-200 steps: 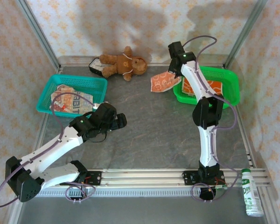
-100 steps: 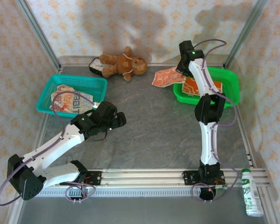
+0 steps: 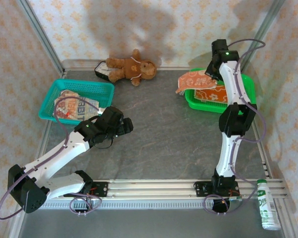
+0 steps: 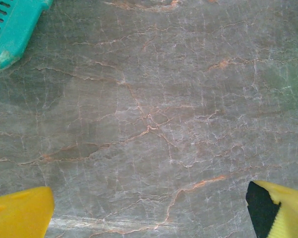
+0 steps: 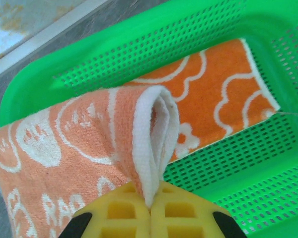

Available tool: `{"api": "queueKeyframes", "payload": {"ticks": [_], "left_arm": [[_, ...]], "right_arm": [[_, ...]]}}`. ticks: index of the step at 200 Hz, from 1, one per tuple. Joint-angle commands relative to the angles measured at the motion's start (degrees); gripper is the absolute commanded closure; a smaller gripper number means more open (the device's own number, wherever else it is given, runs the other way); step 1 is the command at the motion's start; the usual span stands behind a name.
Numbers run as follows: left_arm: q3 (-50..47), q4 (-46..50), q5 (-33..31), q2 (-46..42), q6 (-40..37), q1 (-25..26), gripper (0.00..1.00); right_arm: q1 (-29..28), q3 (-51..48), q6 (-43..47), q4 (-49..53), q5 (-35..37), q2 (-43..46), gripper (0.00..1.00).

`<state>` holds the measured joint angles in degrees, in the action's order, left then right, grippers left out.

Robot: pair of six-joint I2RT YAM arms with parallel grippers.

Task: Fold and stack the towels

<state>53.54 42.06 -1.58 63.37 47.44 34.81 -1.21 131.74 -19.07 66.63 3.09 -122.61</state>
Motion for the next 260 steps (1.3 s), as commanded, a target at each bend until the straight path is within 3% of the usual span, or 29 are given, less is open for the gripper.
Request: {"api": "queueKeyframes", "payload": {"ticks": [1,77,168,260], "left_arm": [[1.3,0.9,-1.3,-0.7,-1.5,-0.6,0.00],[1.3,1.4,-1.1,-0.6,-2.2,-1.3,0.00],[1.2,1.7,-0.6,0.3,-2.7,-2.2,0.00],[0.2,1.6,-0.7,0.5,-1.9,-2.7,0.00]], "right_arm": [[1.2,-0.6,1.8,1.1,3.4,2.6,1.00],[3.5,-0.5,3.6,1.0,6.1,2.0,1.00],[4.0,4.3,5.0,1.5,9.7,-5.2,1.00],[4.7,7.1,4.4,1.9,8.5,-7.4,1.00]]}}
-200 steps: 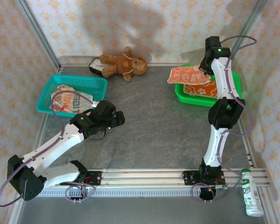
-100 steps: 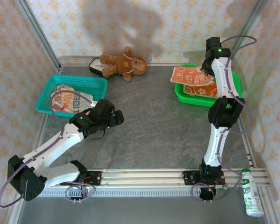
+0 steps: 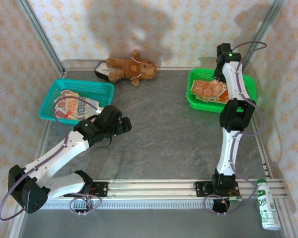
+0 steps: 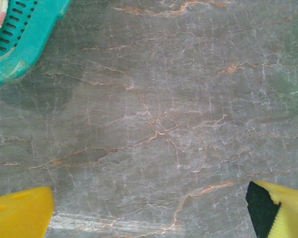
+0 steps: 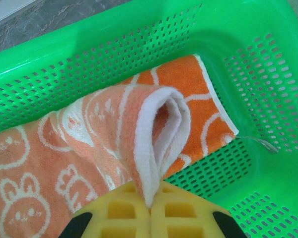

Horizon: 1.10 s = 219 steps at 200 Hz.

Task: Fold and stack the towels

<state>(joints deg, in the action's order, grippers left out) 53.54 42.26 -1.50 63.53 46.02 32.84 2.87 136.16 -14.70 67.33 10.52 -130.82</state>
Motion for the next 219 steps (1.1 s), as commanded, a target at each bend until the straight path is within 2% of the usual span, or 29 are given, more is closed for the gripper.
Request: {"api": "queueKeyframes", "payload": {"ticks": [1,50,109,219], "left_arm": [[0.2,1.4,-0.8,0.4,-0.5,-0.7,0.00],[-0.1,0.5,-0.1,1.5,-0.3,-1.0,0.00],[-0.9,-0.5,0.7,2.2,-0.1,-1.0,0.00],[-1.3,-0.2,1.0,2.4,-0.9,-1.2,0.00]], "right_arm": [[0.6,2.8,0.1,1.2,1.0,0.9,1.00],[0.6,4.9,-0.9,0.8,-2.9,3.6,1.00],[0.6,6.2,-1.2,0.3,-3.8,6.7,1.00],[1.8,4.8,-0.6,0.2,-0.7,4.7,1.00]]}}
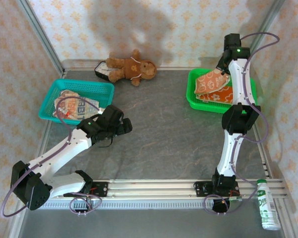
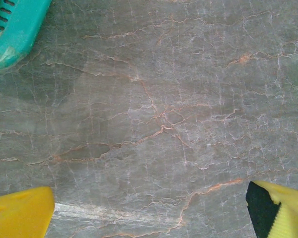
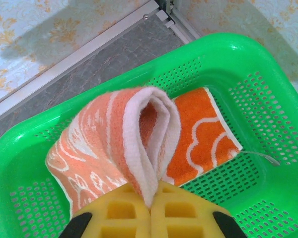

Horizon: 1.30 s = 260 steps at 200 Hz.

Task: Fold and stack the towels

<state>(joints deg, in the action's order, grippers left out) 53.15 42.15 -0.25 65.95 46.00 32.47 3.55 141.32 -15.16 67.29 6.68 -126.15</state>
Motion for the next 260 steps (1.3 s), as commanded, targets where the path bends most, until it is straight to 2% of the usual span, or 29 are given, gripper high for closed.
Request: {"api": "queueKeyframes", "payload": {"ticks": [1,47,147,163,175,179,186,196,217,221,233,249,260], "left_arm": [[-0.9,-0.1,-0.2,0.0,-0.9,-0.8,0.00],[-1.1,0.7,-0.6,-0.6,-0.8,-0.8,0.00],[-1.9,1.3,-0.5,-1.3,0.8,-0.9,0.00],[-2.1,1.4,-0.5,-1.7,1.0,-0.9,0.00],[-2.3,1.5,-0.5,-2.0,1.2,-0.9,0.00],[-2.4,1.6,-0.5,-2.1,1.2,-0.9,0.00],[-2.4,1.7,-0.5,-2.3,1.1,-0.9,0.00],[-2.5,1.8,-0.5,-2.5,1.0,-0.9,0.00],[-2.6,1.8,-0.4,-2.7,0.9,-0.9,0.00],[-2.7,1.8,-0.4,-2.7,0.9,-0.9,0.00],[-3.1,1.5,-0.2,-2.8,0.8,-0.8,0.00],[-3.8,0.5,0.2,-2.8,0.8,-0.9,0.00],[-4.2,-0.3,0.6,-2.7,1.0,-0.9,0.00]], "right_arm": [[1.0,-0.5,-0.1,0.2,3.1,-0.1,1.00],[2.3,0.0,0.2,0.4,6.2,-3.9,1.00],[4.1,2.6,1.1,-0.4,3.1,-11.6,0.98],[4.1,2.9,1.6,-0.4,3.7,-12.3,0.82],[4.2,3.1,1.8,-0.6,3.1,-12.3,0.50],[4.3,3.1,2.0,-0.7,2.8,-12.4,0.42],[4.3,3.1,2.2,-0.8,2.4,-12.2,0.31],[4.3,3.4,2.0,-0.7,2.5,-11.9,0.21],[4.4,3.2,2.1,-0.8,2.3,-10.5,0.17],[4.3,3.3,2.0,-0.6,2.6,-10.2,0.09],[4.4,2.3,2.0,-0.8,1.7,-8.9,0.04],[4.4,-0.5,2.1,-2.0,-2.0,-7.3,0.03],[4.3,-2.1,2.1,-2.4,-4.1,-6.5,0.09]]}}
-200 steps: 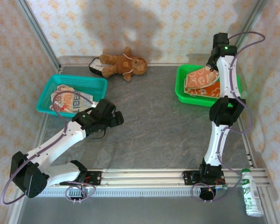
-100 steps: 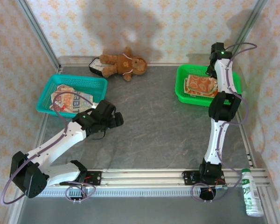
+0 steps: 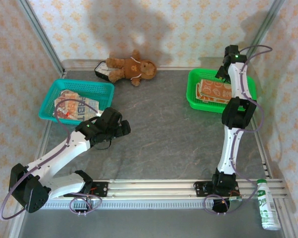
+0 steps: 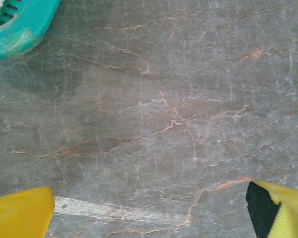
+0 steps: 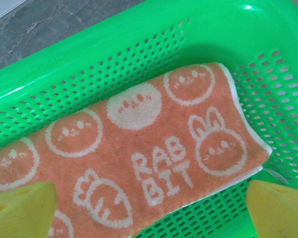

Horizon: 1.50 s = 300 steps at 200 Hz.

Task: Fold and stack the towels

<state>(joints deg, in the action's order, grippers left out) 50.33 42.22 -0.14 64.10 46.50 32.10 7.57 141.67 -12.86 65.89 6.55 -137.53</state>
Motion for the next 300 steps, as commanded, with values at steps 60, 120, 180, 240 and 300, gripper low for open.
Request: {"api": "queueKeyframes", "payload": {"ticks": [60,120,180,240,300], "left_arm": [[-1.1,-0.2,0.6,-0.5,0.0,-0.5,0.00],[-0.9,0.1,0.6,-0.1,0.1,-0.5,0.00],[-1.8,-0.1,0.9,-0.6,0.7,-0.5,0.00],[-1.5,-0.4,1.0,-0.5,0.9,-0.5,0.00],[3.3,1.8,-2.1,2.2,-3.2,-2.2,0.00]], "right_arm": [[-2.5,-15.3,0.0,-6.8,-11.5,6.8,0.66],[-7.8,-18.7,-0.5,-9.2,-12.8,3.5,0.70],[-9.9,-21.6,-0.8,-10.6,-14.9,0.7,0.71],[-10.5,-27.3,-0.2,-14.9,-19.6,3.8,0.76],[-10.5,-25.5,-0.6,-13.2,-15.7,12.2,0.58]]}}
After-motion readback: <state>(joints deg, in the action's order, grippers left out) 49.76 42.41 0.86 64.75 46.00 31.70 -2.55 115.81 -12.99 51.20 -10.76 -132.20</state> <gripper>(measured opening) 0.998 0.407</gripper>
